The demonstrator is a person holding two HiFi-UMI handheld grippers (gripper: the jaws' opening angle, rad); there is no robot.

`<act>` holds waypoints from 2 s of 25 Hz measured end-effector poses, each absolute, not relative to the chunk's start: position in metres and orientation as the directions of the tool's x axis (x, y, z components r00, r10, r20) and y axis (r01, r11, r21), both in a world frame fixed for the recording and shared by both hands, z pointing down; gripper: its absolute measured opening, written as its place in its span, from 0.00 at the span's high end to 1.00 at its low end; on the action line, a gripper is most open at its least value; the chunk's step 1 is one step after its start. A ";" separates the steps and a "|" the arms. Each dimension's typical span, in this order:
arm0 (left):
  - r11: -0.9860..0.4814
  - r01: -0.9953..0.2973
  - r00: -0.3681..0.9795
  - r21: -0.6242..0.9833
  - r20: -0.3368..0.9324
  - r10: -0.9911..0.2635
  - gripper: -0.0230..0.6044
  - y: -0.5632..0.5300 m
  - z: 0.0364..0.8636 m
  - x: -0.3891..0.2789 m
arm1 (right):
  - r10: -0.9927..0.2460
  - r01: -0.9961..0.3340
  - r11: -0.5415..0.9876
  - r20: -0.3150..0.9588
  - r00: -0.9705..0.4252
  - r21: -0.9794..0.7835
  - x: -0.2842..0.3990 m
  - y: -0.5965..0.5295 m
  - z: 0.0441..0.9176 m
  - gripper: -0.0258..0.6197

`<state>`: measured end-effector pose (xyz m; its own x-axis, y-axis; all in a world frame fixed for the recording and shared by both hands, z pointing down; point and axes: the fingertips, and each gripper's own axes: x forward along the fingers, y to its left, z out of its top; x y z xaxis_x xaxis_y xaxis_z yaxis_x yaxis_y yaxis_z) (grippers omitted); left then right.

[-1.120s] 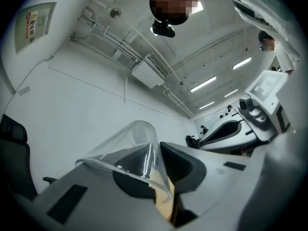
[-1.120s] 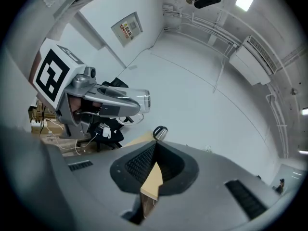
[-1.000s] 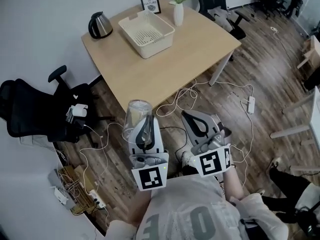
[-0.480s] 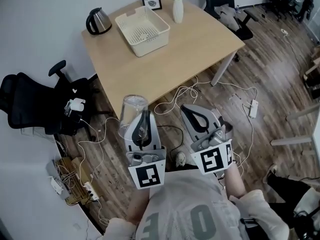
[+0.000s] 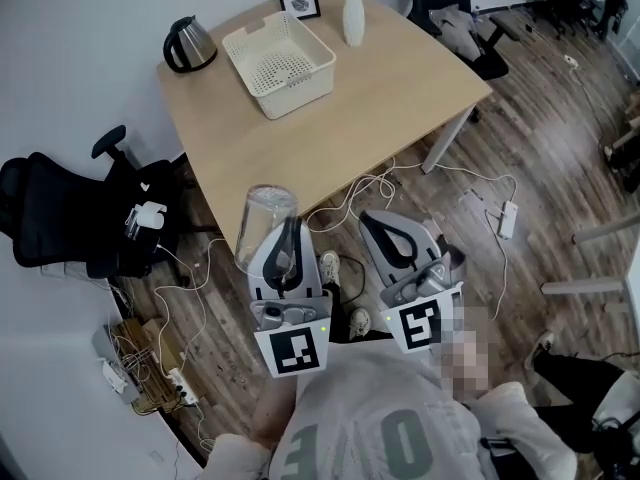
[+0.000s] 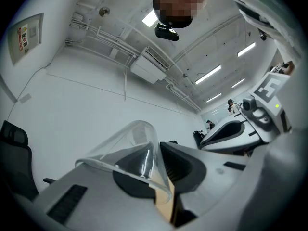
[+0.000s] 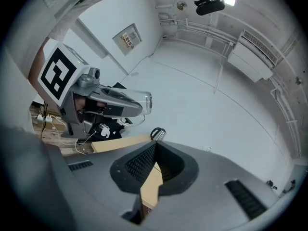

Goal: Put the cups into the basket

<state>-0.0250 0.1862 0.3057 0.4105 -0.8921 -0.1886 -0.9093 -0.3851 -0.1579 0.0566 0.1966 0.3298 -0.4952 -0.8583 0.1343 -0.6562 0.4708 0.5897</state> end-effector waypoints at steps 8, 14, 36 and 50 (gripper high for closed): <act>-0.414 -0.899 0.437 -0.142 -0.226 -0.871 0.89 0.099 0.299 -0.019 | -0.881 -0.661 0.433 0.135 -0.453 0.613 0.062 0.119 0.325 0.96; -0.441 -0.890 0.457 -0.118 -0.243 -0.856 0.89 0.036 0.291 -0.015 | -0.893 -0.663 0.409 0.125 -0.432 0.627 0.063 0.062 0.309 0.96; -0.400 -0.910 0.415 -0.113 -0.194 -0.889 0.89 -0.108 0.306 -0.044 | -0.851 -0.616 0.482 0.167 -0.497 0.622 0.026 -0.091 0.320 0.96; -0.243 -0.965 0.257 -0.100 -0.168 -0.952 0.89 -0.178 0.299 -0.032 | -0.768 -0.555 0.576 0.165 -0.619 0.600 0.053 -0.179 0.320 0.96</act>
